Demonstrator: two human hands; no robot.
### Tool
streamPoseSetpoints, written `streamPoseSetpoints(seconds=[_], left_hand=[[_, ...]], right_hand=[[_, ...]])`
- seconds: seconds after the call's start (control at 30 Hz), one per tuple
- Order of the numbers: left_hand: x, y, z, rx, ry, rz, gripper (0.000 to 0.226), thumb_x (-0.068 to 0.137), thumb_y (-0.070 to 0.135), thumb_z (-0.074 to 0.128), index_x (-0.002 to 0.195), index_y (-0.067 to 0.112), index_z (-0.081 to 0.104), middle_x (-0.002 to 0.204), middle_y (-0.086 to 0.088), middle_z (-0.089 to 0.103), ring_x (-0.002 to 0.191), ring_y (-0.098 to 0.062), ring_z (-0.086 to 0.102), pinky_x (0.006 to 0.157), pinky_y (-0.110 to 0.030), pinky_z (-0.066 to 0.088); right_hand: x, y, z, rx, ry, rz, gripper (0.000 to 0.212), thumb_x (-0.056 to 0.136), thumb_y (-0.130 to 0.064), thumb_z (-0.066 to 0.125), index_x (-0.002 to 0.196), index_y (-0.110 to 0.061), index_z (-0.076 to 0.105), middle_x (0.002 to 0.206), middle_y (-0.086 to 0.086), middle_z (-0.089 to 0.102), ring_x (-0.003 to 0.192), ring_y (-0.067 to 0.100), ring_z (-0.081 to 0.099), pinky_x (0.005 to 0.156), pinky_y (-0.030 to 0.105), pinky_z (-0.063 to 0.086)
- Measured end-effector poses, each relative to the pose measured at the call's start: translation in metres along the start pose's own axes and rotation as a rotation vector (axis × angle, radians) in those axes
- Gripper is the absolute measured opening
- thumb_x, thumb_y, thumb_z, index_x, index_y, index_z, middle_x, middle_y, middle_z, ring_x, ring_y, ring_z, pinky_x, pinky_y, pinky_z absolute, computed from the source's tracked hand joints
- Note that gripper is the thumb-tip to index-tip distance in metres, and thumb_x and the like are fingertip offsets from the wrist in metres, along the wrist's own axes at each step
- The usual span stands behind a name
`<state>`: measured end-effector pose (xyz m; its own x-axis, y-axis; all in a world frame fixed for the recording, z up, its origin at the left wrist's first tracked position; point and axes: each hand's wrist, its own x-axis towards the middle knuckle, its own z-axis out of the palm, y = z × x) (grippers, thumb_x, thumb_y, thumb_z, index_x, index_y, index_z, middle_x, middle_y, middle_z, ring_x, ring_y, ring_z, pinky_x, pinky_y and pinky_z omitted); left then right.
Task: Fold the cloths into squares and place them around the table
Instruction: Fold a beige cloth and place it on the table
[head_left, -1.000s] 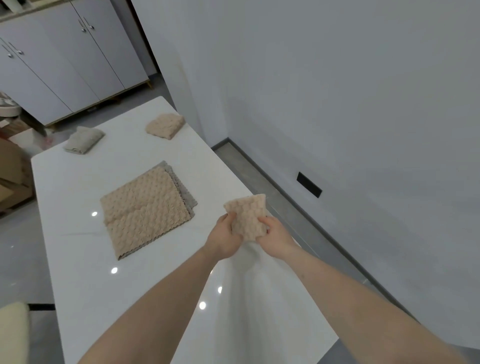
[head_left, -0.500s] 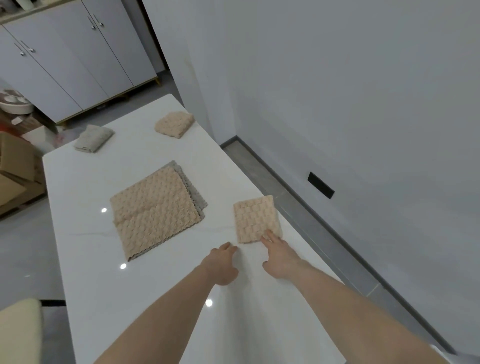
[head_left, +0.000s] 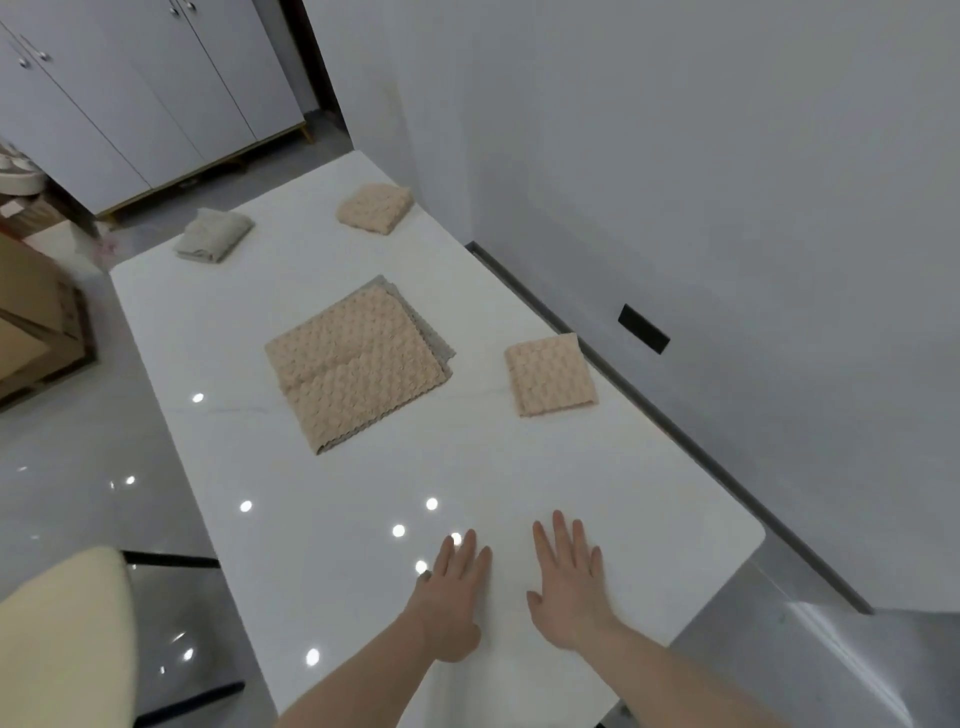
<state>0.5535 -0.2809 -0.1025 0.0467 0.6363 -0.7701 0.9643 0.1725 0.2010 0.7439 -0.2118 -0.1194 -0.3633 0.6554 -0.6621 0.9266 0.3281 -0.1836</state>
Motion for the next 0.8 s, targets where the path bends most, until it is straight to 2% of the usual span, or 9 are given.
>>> streamPoseSetpoints(seconds=[0.17, 0.33, 0.47, 0.57, 0.63, 0.8], left_hand=[[-0.047, -0.036, 0.04, 0.019, -0.013, 0.079, 0.093, 0.095, 0.028, 0.055, 0.164, 0.026, -0.007, 0.168, 0.005, -0.026, 0.157, -0.024, -0.019, 0.127, -0.051, 0.013], [-0.119, -0.106, 0.089, 0.078, -0.026, 0.013, 0.092, 0.095, 0.018, 0.053, 0.163, 0.029, -0.008, 0.169, 0.01, -0.023, 0.158, -0.021, -0.015, 0.125, -0.054, 0.013], [-0.161, -0.136, 0.119, 0.08, -0.052, -0.019, 0.093, 0.095, 0.018, 0.052, 0.163, 0.029, -0.01, 0.168, 0.011, -0.025, 0.157, -0.022, -0.016, 0.126, -0.053, 0.016], [-0.174, -0.147, 0.13, 0.062, -0.046, -0.017, 0.091, 0.095, 0.017, 0.051, 0.164, 0.027, -0.008, 0.169, 0.009, -0.022, 0.158, -0.024, -0.014, 0.126, -0.05, 0.018], [-0.178, -0.148, 0.133, 0.072, -0.061, -0.016, 0.09, 0.096, 0.019, 0.053, 0.164, 0.026, -0.007, 0.17, 0.007, -0.02, 0.158, -0.026, -0.012, 0.126, -0.049, 0.018], [-0.169, -0.146, 0.129, 0.113, -0.053, -0.024, 0.089, 0.094, 0.022, 0.056, 0.164, 0.021, 0.002, 0.172, 0.001, -0.01, 0.158, -0.032, 0.0, 0.128, -0.039, 0.016]], right_hand=[[-0.038, -0.021, 0.03, 0.082, -0.047, 0.091, 0.096, 0.097, -0.039, 0.051, 0.158, -0.025, -0.021, 0.161, 0.0, -0.037, 0.151, 0.031, -0.026, 0.124, 0.053, 0.004], [-0.091, -0.068, 0.073, 0.132, -0.075, 0.172, 0.095, 0.096, -0.026, 0.051, 0.158, -0.026, -0.021, 0.163, 0.001, -0.033, 0.153, 0.035, -0.02, 0.12, 0.04, 0.03], [-0.137, -0.103, 0.115, 0.14, -0.136, 0.18, 0.091, 0.096, -0.025, 0.048, 0.159, -0.021, -0.018, 0.164, 0.006, -0.03, 0.153, 0.039, -0.015, 0.125, 0.04, 0.018], [-0.161, -0.114, 0.137, 0.143, -0.152, 0.169, 0.093, 0.093, -0.018, 0.049, 0.159, -0.021, -0.017, 0.164, 0.007, -0.028, 0.153, 0.038, -0.014, 0.124, 0.037, 0.021], [-0.17, -0.113, 0.14, 0.137, -0.174, 0.16, 0.093, 0.092, -0.017, 0.049, 0.16, -0.022, -0.015, 0.164, 0.007, -0.028, 0.153, 0.038, -0.014, 0.123, 0.037, 0.022], [-0.162, -0.113, 0.13, 0.187, -0.186, 0.173, 0.086, 0.095, -0.021, 0.047, 0.161, -0.024, -0.007, 0.166, 0.008, -0.021, 0.154, 0.038, -0.011, 0.126, 0.041, 0.009]])
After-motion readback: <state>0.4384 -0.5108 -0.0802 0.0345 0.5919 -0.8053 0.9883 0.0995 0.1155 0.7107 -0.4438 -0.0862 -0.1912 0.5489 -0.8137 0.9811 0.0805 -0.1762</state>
